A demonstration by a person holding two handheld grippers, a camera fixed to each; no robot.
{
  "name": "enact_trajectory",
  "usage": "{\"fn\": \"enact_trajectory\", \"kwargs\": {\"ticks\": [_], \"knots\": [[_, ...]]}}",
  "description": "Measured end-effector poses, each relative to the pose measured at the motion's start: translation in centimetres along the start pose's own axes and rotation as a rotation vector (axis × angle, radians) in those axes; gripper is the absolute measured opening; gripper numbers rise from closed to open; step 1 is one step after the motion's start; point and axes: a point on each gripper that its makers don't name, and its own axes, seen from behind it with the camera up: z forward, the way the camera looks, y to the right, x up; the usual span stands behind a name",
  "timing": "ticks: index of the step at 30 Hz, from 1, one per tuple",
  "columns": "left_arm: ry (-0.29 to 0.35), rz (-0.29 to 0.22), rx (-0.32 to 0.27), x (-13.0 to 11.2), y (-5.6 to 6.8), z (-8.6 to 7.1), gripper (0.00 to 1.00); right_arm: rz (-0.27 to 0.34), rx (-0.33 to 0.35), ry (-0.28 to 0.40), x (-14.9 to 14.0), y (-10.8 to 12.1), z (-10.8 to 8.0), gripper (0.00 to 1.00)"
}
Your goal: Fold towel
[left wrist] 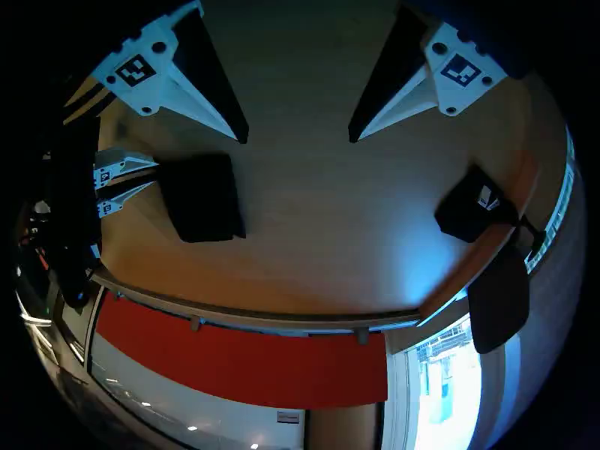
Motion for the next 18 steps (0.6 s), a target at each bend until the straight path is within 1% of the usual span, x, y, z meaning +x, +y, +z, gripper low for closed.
{"fn": "enact_trajectory", "kwargs": {"ticks": [2, 5, 8, 18], "knots": [[-0.001, -0.001, -0.001, -0.04, 0.00, 0.00, 1.00, 0.005, -0.004, 0.000, -0.02, 0.05, 0.04, 0.26], [-0.003, 0.000, -0.002, -0.06, 0.00, 0.01, 1.00, 0.012, 0.000, 0.000, -0.05, -0.07, 0.02, 0.15], [-0.002, 0.002, -0.003, -0.04, 0.00, 0.01, 1.00, 0.019, -0.004, 0.002, -0.02, 0.00, 0.00, 0.06], [-0.004, 0.003, -0.003, -0.07, -0.01, 0.01, 1.00, 0.010, -0.010, 0.019, 0.60, 0.38, -0.49, 0.05]]}}
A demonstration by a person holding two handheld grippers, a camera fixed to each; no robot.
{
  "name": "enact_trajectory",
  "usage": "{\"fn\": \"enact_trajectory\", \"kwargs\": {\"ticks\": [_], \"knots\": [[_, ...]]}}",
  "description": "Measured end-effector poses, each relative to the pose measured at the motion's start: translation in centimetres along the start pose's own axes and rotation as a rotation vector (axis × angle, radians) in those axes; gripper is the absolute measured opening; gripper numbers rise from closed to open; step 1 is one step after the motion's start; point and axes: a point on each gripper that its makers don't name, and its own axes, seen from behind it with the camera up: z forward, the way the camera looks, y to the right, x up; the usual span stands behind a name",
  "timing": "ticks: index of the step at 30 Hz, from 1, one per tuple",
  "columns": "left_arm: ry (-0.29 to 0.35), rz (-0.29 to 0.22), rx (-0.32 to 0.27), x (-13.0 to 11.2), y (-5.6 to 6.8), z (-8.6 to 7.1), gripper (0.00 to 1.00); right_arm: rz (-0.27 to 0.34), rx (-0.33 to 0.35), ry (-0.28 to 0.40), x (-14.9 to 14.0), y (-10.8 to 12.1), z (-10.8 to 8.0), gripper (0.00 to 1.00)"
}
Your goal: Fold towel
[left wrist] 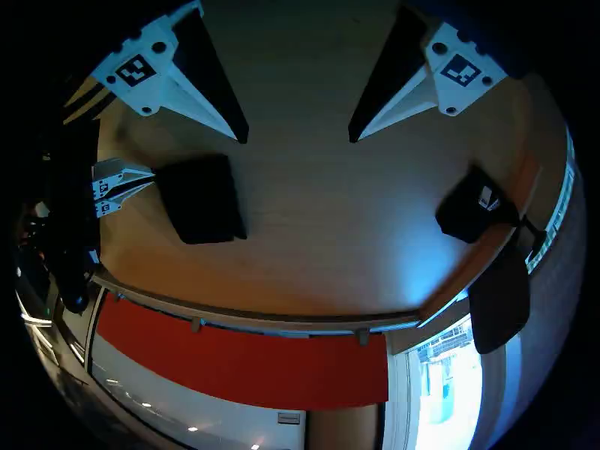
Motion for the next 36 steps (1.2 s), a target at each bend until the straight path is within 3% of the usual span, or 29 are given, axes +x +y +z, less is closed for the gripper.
{"fn": "enact_trajectory", "kwargs": {"ticks": [6, 16, 26, 36], "knots": [[0.002, 0.006, 0.000, 0.1, 0.0, -0.1, 1.00, -0.022, -0.014, 0.043, 2.1, 0.5, -1.3, 0.05], [0.026, 0.009, 0.003, 1.2, -0.1, -0.9, 1.00, -0.075, -0.039, 0.144, 8.3, 1.3, -4.2, 0.05], [0.058, 0.012, 0.005, 2.7, -0.3, -2.0, 1.00, -0.142, -0.061, 0.245, 14.8, 1.4, -8.4, 0.05], [0.078, 0.014, 0.004, 3.5, 0.0, -2.5, 1.00, -0.159, -0.091, 0.294, 17.3, 1.8, -11.1, 0.05]]}}
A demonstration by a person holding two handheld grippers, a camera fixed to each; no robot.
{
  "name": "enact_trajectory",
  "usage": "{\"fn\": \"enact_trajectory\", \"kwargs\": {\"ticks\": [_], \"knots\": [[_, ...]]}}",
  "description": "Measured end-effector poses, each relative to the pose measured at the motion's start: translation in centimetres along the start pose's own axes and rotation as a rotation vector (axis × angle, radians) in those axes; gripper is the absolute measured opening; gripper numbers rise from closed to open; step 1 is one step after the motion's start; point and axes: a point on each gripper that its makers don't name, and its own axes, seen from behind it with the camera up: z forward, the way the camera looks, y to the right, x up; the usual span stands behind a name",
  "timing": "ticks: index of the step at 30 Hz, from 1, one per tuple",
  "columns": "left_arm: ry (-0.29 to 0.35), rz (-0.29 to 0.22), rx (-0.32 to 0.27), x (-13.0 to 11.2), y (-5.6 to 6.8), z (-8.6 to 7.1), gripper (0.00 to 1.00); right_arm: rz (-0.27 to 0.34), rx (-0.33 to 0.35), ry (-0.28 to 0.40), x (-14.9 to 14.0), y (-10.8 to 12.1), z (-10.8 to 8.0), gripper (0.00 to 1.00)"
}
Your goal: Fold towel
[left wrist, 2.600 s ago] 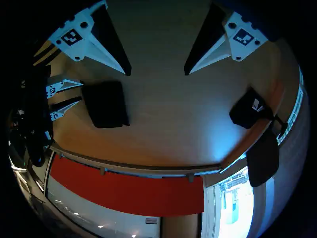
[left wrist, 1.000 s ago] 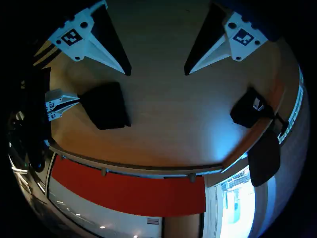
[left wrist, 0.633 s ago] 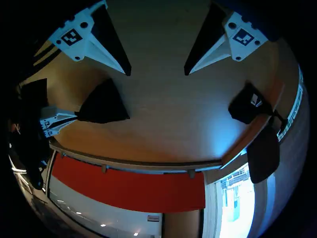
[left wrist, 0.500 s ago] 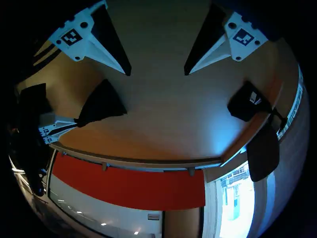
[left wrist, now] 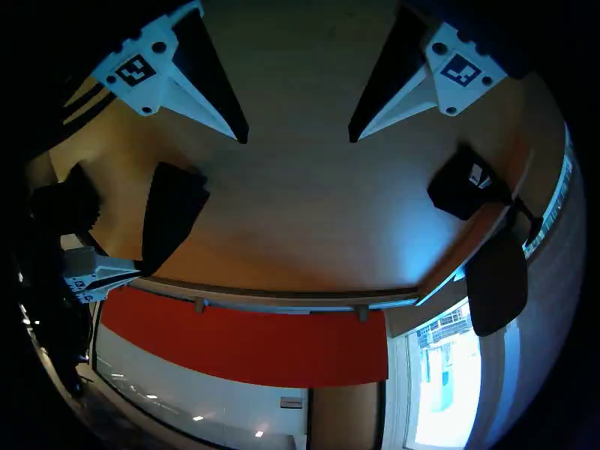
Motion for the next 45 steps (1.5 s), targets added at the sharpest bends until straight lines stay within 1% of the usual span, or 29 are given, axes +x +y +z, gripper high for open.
{"fn": "enact_trajectory", "kwargs": {"ticks": [19, 24, 30, 35, 45], "knots": [[0.006, 0.005, -0.006, 0.5, 0.5, -0.2, 1.00, 0.033, -0.035, 0.030, 0.4, 1.4, -1.8, 0.05], [0.008, 0.010, -0.011, 0.7, 0.8, -0.1, 1.00, 0.039, -0.047, 0.033, 0.2, 2.2, -2.5, 0.05], [0.007, 0.007, -0.018, 1.0, 1.1, 0.0, 1.00, 0.046, -0.069, 0.033, -0.2, 3.6, -4.1, 0.05], [0.005, 0.009, -0.024, 1.1, 1.5, 0.2, 1.00, 0.050, -0.093, 0.031, -0.7, 5.2, -5.7, 0.05], [0.003, 0.024, -0.027, 1.5, 2.2, 0.5, 1.00, 0.088, -0.139, 0.039, -1.6, 8.7, -8.8, 0.06]]}}
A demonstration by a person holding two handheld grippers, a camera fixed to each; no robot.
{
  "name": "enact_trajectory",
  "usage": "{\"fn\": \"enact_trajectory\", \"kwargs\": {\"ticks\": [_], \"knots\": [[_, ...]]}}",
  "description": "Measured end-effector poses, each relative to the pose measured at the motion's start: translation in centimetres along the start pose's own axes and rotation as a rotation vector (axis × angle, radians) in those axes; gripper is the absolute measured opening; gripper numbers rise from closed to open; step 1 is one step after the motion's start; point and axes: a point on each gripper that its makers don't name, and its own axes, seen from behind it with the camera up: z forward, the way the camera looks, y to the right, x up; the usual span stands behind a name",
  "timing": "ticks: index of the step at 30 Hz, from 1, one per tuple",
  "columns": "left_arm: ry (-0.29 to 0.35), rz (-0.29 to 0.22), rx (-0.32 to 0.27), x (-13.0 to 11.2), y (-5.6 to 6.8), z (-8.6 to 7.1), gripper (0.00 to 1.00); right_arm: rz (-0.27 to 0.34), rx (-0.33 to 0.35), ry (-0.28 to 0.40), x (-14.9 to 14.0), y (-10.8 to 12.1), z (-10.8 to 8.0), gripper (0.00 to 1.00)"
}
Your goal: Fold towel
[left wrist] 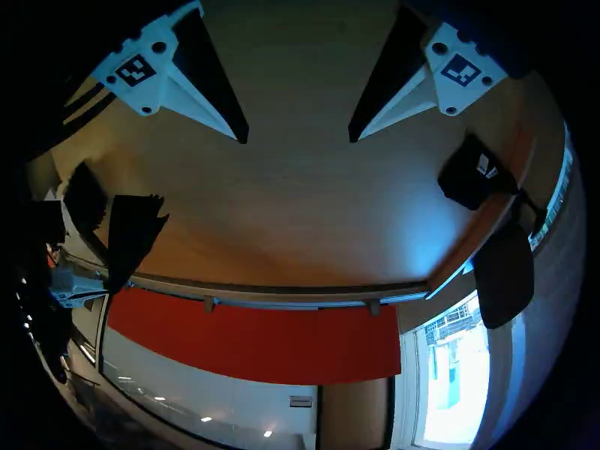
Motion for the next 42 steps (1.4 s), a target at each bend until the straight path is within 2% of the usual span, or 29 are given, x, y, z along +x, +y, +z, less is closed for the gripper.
{"fn": "enact_trajectory", "kwargs": {"ticks": [19, 27, 42], "knots": [[-0.014, 0.013, 0.000, 0.5, 0.8, 0.6, 1.00, 0.033, -0.083, -0.012, -2.0, 7.9, -4.1, 0.06], [-0.021, 0.000, 0.003, 0.5, 1.1, 0.9, 1.00, 0.053, -0.120, -0.024, -3.3, 11.7, -5.8, 0.06], [-0.033, 0.014, 0.009, 0.8, 1.9, 1.3, 0.99, 0.080, -0.192, -0.057, -5.8, 19.0, -8.8, 0.06]]}}
